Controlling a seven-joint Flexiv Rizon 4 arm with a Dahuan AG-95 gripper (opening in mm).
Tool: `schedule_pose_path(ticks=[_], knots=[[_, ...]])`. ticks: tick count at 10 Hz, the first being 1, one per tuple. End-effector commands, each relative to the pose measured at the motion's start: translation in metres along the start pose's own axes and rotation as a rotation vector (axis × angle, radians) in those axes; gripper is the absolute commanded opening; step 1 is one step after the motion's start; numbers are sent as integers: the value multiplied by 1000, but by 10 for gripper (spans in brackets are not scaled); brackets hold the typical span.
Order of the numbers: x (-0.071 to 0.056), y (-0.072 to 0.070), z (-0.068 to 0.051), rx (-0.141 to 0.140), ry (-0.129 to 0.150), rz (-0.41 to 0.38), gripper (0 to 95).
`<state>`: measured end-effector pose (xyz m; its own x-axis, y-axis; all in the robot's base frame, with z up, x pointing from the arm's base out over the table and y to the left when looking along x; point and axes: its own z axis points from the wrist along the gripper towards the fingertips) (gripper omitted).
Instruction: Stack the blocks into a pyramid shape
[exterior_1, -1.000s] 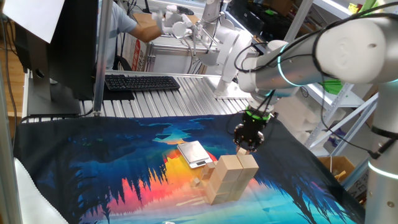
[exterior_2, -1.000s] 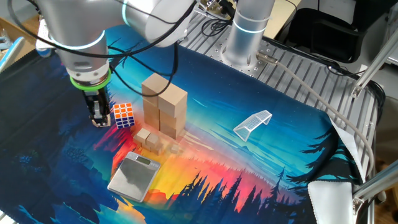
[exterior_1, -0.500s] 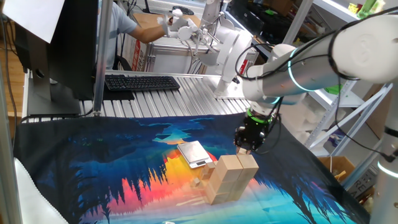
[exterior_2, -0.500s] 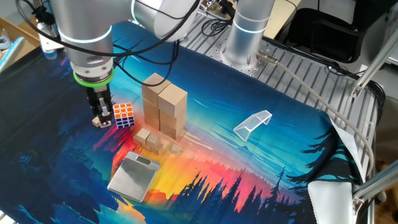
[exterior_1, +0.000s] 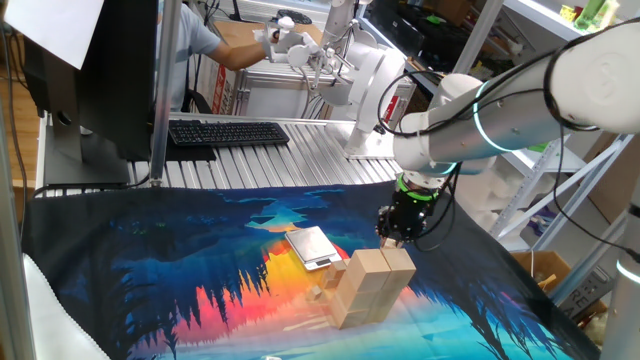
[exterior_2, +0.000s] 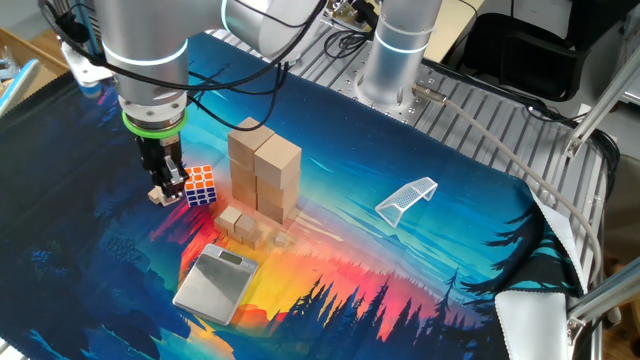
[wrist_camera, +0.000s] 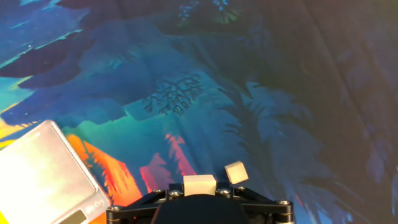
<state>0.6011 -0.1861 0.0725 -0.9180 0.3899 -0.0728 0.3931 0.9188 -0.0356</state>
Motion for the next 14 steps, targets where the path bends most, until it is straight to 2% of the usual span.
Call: schedule_pose_path(ticks=[1,2,6,8,10,14], knots=[[1,26,-10,5,19,22,0],[4,39,-16,7,22,23,0],[12,65,-28,11,53,-28,0],[22,83,-36,10,85,-56,0],[34,100,-37,12,87,-105,0],[41,113,-30,17,90,-212,0]])
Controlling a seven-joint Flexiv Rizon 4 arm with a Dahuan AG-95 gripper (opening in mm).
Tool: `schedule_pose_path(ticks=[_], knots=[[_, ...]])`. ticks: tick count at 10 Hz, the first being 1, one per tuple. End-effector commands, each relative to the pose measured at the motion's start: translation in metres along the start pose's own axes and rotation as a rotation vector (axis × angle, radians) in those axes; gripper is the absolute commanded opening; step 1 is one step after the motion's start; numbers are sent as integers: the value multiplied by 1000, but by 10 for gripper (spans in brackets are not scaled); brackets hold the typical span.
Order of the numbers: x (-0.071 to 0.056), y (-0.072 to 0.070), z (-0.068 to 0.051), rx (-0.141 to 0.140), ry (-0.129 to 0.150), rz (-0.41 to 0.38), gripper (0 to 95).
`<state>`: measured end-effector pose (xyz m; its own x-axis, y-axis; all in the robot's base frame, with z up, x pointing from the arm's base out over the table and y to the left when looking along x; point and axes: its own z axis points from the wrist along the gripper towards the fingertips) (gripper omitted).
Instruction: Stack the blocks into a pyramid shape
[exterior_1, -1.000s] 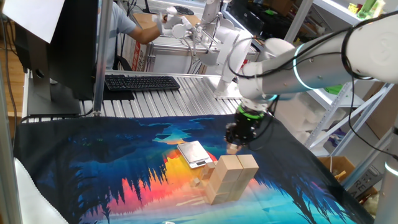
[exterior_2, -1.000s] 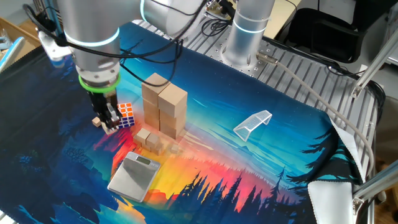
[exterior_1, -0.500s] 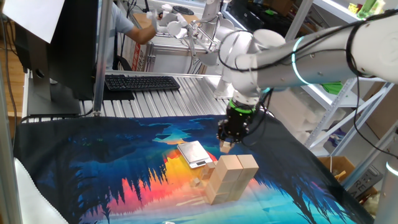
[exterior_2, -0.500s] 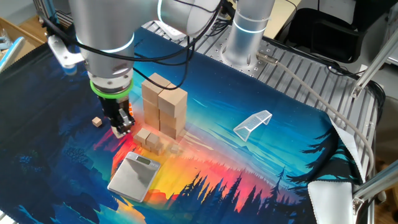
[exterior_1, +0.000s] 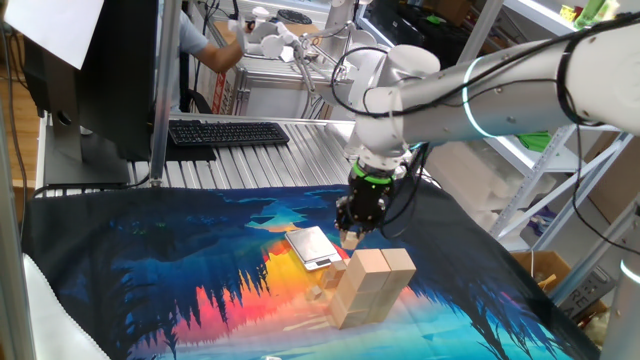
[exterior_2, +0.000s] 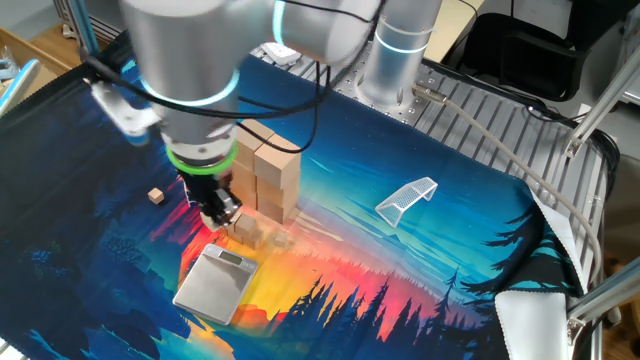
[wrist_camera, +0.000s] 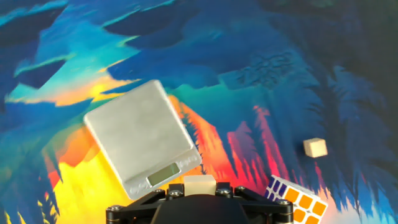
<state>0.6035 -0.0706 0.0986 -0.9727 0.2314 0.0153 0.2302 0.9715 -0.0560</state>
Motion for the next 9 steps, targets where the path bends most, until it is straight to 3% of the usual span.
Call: schedule_pose_path(ticks=[1,6,9], knots=[[0,10,3,7,16,-58,0],[18,21,8,35,28,-68,0],[20,21,8,48,37,-83,0]])
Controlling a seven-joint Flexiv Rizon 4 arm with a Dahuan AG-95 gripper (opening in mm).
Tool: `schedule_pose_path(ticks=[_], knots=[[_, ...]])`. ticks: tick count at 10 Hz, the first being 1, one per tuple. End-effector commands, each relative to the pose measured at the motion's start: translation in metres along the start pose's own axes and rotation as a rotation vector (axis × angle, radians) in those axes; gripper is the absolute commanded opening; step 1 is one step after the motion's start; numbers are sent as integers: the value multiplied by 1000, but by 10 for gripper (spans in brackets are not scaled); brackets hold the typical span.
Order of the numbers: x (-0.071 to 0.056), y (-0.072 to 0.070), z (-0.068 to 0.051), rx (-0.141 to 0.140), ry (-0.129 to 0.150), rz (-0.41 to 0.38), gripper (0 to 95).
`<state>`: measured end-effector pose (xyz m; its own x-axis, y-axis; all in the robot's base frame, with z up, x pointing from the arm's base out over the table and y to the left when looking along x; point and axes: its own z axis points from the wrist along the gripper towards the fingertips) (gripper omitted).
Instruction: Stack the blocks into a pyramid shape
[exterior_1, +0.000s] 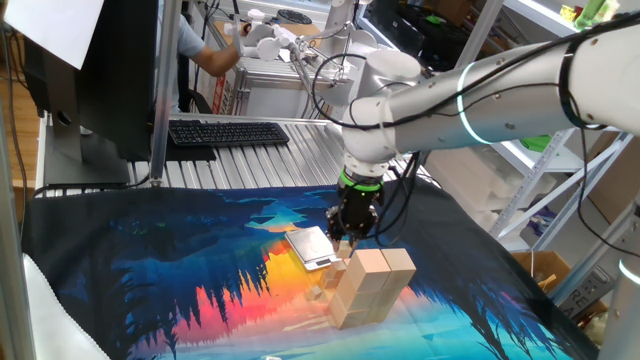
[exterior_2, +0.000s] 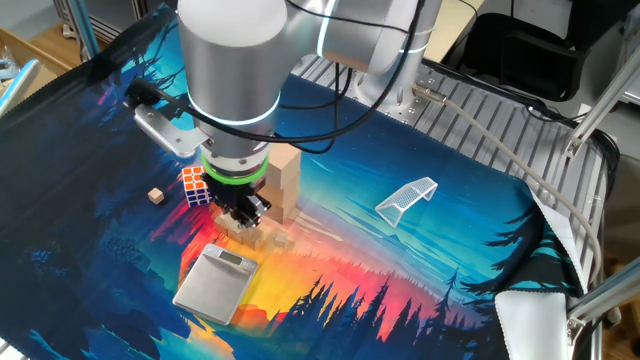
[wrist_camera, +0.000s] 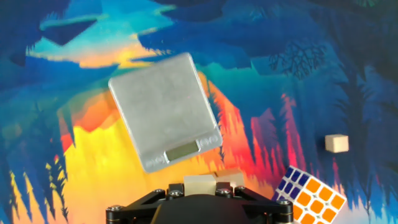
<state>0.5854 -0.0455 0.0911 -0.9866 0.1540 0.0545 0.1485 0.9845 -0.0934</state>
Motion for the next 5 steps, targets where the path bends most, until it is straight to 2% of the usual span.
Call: schedule_pose_path(ticks=[1,5], knots=[[-3,0,1,15,10,-7,0],[-2,0,1,19,17,-13,0]])
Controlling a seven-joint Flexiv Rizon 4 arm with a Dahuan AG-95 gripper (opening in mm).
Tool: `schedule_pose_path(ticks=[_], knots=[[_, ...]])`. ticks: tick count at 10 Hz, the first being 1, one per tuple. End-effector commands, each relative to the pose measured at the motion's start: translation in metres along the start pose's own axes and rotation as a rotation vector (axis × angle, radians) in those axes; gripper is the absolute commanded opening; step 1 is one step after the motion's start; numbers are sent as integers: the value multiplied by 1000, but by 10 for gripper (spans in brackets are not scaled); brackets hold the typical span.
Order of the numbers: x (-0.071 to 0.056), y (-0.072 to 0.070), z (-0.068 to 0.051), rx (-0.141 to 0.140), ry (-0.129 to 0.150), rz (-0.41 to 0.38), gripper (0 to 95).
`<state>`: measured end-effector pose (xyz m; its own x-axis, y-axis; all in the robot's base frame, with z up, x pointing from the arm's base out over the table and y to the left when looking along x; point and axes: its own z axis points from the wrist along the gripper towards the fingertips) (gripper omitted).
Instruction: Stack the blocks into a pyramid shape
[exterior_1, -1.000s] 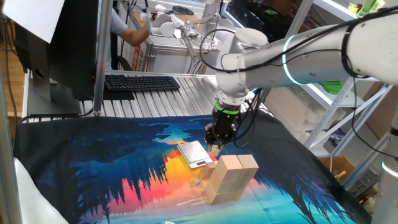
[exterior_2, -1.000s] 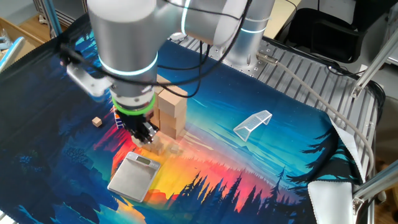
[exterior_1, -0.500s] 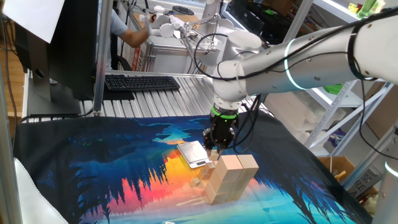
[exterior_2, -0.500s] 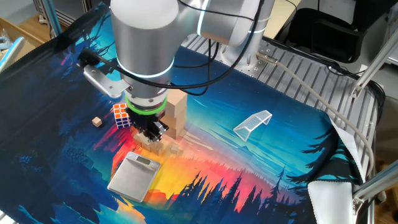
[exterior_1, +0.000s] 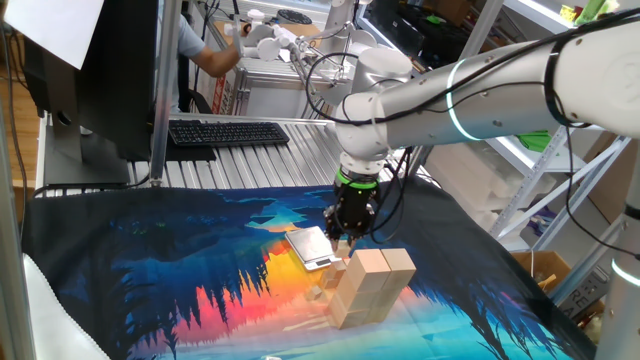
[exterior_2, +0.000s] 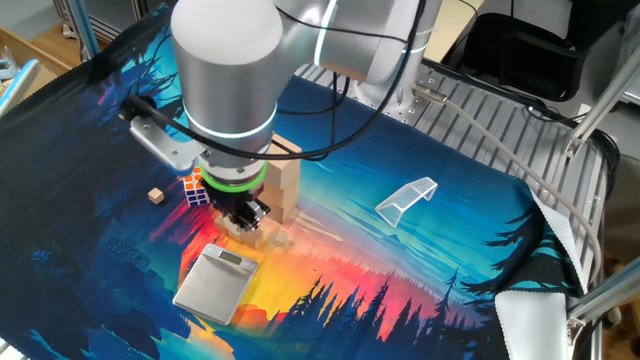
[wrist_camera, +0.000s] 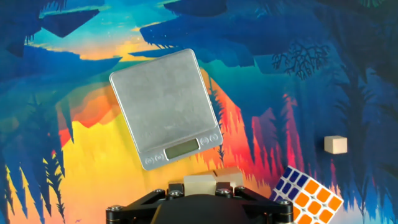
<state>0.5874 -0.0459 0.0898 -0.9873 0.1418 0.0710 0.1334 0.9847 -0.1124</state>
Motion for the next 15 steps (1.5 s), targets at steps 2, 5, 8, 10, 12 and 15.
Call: schedule_pose_path(ticks=[2,5,8,10,12,15], knots=[[3,-4,-1,-11,0,5,0],[8,-23,6,-35,-6,26,0],[10,-24,6,-49,-8,41,0],[13,-17,3,-49,-8,40,0],[13,-14,5,-45,-15,24,0],[11,-11,11,-44,-21,8,0]])
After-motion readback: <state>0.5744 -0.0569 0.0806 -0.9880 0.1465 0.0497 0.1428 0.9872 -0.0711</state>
